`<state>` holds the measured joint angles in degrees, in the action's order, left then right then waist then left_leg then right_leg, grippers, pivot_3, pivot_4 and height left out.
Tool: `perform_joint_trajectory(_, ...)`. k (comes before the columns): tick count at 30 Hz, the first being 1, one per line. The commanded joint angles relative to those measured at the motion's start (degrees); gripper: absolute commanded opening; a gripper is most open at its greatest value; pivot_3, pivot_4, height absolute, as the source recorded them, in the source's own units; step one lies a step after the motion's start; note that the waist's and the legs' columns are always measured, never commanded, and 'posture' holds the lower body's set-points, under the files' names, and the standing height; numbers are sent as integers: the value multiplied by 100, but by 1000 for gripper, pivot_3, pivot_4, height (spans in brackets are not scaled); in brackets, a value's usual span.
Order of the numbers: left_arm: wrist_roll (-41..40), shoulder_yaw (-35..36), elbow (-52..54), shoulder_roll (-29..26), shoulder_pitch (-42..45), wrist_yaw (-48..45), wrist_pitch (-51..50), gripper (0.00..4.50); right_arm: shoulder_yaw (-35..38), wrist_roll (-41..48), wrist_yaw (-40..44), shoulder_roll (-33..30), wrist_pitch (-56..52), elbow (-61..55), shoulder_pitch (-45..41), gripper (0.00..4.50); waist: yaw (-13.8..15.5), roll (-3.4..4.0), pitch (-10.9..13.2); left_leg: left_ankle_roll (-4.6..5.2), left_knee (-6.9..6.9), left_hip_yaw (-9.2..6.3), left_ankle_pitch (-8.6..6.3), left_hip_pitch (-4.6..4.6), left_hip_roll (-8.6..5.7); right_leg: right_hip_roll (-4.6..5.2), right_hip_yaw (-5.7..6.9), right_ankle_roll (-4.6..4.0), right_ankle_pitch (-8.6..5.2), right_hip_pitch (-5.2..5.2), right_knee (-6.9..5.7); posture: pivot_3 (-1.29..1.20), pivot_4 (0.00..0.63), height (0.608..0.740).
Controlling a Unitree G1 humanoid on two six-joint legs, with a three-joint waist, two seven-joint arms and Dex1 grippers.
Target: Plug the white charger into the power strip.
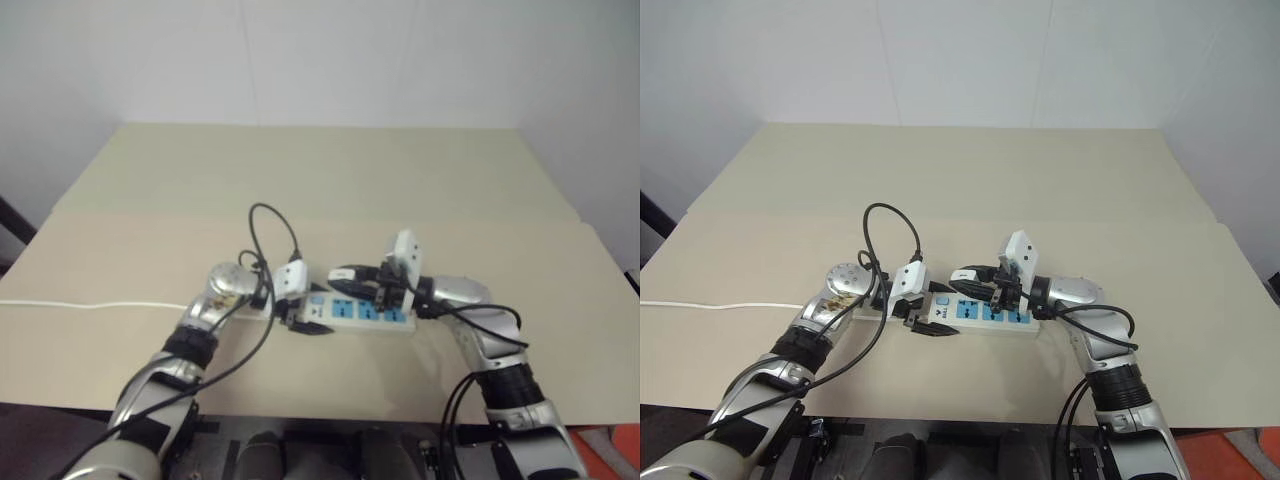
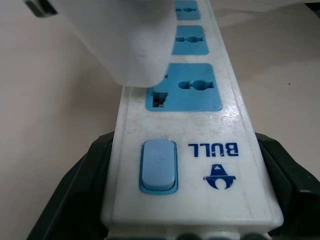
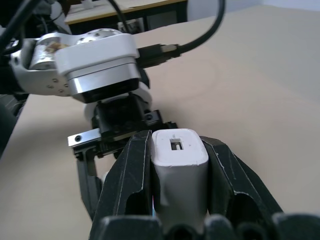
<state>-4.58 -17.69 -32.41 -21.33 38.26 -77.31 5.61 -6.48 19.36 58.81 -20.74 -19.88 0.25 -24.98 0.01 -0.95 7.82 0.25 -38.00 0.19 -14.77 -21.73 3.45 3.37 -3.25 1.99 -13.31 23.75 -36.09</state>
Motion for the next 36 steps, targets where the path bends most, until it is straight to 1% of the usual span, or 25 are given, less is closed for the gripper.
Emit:
perform_joint_trajectory(1, 141, -105, 59, -21, -19, 5, -35, 3323, -24, 78, 70, 33, 244, -30, -32, 1182, -1, 0, 0, 0, 0, 0, 0, 4, 0, 0, 0, 0, 0, -3, 0, 0, 150, 740)
perform_joint_trajectory(8, 117, -81, 187, -99, -79, -2, -93, 3323, -199, -205, 66, 177, 834, 618, -106, 1182, -39, -6, 2, 0, 1, 0, 0, 56, 1, 0, 0, 1, -3, -55, 5, 0, 150, 740)
perform_joint_trajectory(15, 103, -90, 282, -162, -122, -12, -133, 3323, -313, -366, 98, 176, 1332, 1155, -176, 1182, -85, -10, 1, 0, 2, 0, 0, 58, 2, -1, 0, 1, -3, -58, 5, 0, 150, 740)
perform_joint_trajectory(25, 104, -17, 380, -302, -210, 110, -240, 3323, -338, -365, 515, -239, 1672, 1356, 41, 1182, -64, -14, 0, 0, 2, -1, -1, 59, 2, -2, -1, 1, -3, -61, 10, 0, 150, 740)
perform_joint_trajectory(36, 45, 45, 701, -533, -449, 157, -405, 3323, -207, -433, 887, -728, 1991, 1953, -64, 1182, -80, -16, 1, 0, 2, -1, -1, 61, 3, -3, -2, 1, -3, -62, 9, 0, 150, 740)
